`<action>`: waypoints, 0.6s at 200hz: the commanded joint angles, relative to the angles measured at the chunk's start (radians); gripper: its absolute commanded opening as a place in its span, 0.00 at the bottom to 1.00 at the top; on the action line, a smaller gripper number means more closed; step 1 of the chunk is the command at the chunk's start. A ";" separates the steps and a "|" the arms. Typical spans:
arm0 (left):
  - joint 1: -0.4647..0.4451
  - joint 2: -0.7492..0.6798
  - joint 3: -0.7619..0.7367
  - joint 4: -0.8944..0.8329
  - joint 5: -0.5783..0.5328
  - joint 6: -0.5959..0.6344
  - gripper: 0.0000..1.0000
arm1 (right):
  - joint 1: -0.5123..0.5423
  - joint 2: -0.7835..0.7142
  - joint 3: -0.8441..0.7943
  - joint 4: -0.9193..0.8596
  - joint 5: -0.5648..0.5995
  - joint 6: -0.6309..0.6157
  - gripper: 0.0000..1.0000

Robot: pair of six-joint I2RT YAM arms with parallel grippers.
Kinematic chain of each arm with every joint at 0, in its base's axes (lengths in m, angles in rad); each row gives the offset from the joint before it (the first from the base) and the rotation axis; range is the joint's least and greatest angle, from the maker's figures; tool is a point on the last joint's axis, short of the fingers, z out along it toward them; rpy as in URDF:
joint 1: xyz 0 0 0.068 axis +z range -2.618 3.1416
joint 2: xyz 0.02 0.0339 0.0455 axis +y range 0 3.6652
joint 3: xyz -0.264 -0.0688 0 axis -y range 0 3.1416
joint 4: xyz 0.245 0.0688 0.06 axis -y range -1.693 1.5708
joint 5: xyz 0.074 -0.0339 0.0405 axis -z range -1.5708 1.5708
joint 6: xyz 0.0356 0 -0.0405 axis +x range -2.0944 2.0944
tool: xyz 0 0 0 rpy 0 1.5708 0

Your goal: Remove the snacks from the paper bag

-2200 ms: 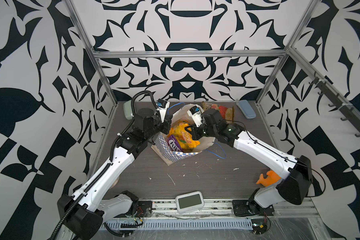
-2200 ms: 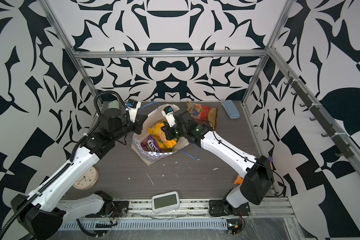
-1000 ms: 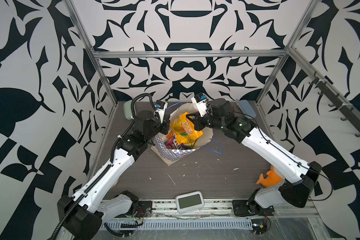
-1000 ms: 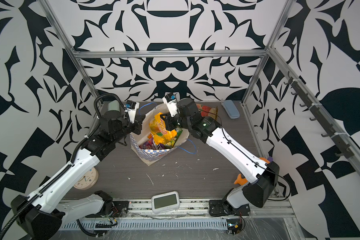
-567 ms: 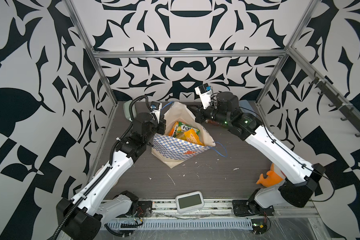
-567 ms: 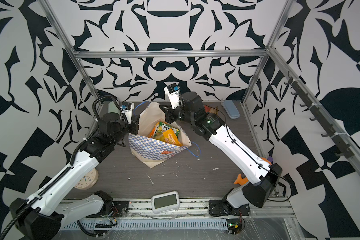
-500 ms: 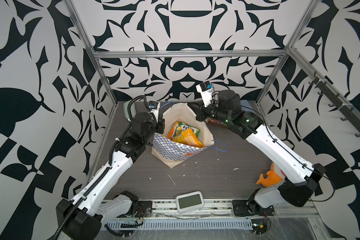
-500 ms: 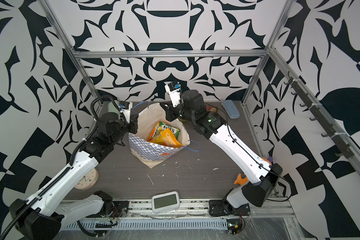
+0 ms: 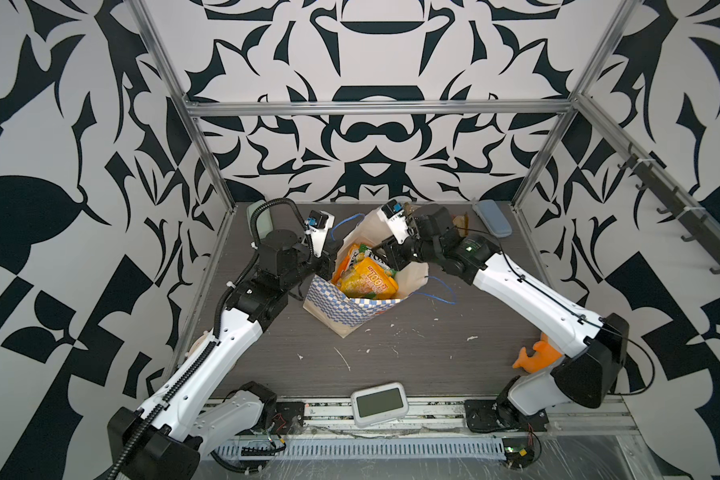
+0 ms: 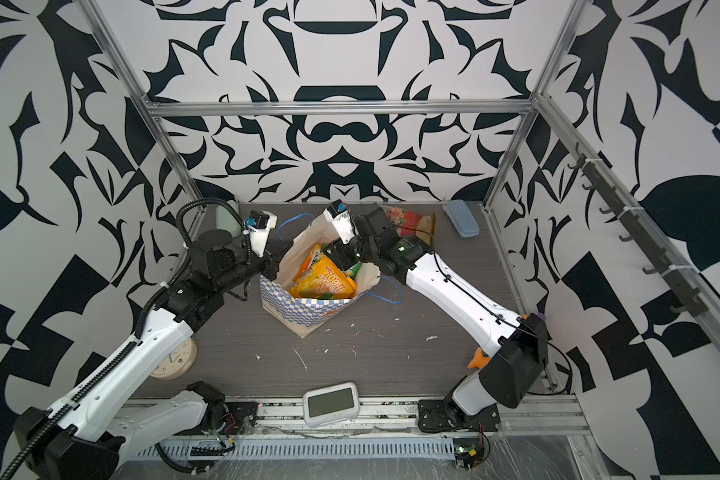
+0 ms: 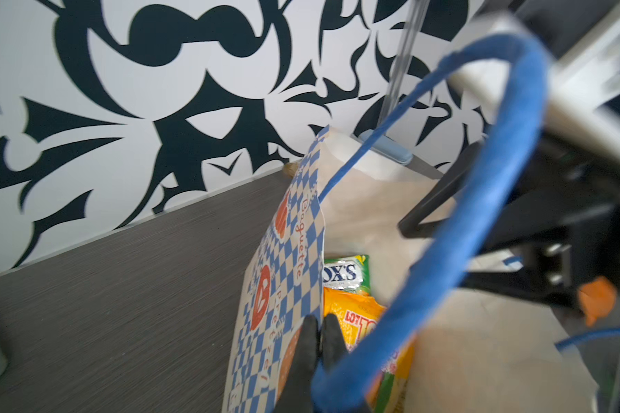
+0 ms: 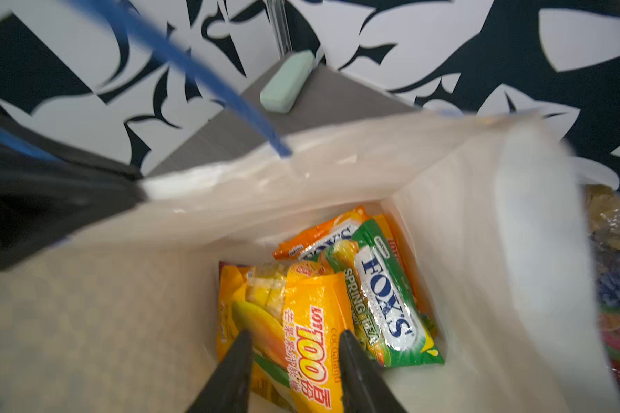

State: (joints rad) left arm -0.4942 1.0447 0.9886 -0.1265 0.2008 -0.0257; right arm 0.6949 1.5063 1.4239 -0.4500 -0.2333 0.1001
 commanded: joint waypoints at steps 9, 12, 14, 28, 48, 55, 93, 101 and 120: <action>-0.033 -0.025 -0.009 0.123 0.192 -0.004 0.00 | 0.005 -0.063 -0.153 0.124 -0.119 0.013 0.53; -0.037 -0.024 -0.011 0.127 0.195 -0.006 0.00 | 0.012 -0.067 -0.167 0.133 -0.129 0.012 0.57; -0.040 -0.024 -0.013 0.128 0.198 -0.007 0.00 | 0.015 -0.070 -0.176 0.136 -0.134 0.010 0.61; -0.058 -0.017 -0.020 0.138 0.204 -0.013 0.00 | 0.053 -0.080 -0.221 0.125 -0.148 -0.022 0.62; -0.070 -0.005 -0.027 0.141 0.185 -0.022 0.00 | 0.121 -0.102 -0.287 0.150 -0.186 -0.039 0.62; -0.072 0.000 -0.030 0.143 0.163 -0.021 0.00 | 0.149 -0.110 -0.311 0.176 -0.193 -0.034 0.62; -0.072 0.003 -0.056 0.191 0.084 -0.017 0.00 | 0.286 -0.062 -0.348 0.310 -0.267 -0.003 0.60; -0.072 0.004 -0.055 0.194 0.076 -0.016 0.00 | 0.315 -0.045 -0.333 0.313 -0.272 -0.014 0.59; -0.072 0.002 -0.050 0.181 0.075 -0.010 0.00 | 0.363 -0.013 -0.322 0.348 -0.293 -0.020 0.59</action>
State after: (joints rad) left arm -0.5632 1.0519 0.9337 -0.0010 0.2871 -0.0345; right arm 0.9955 1.4647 1.0714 -0.1947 -0.4355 0.0944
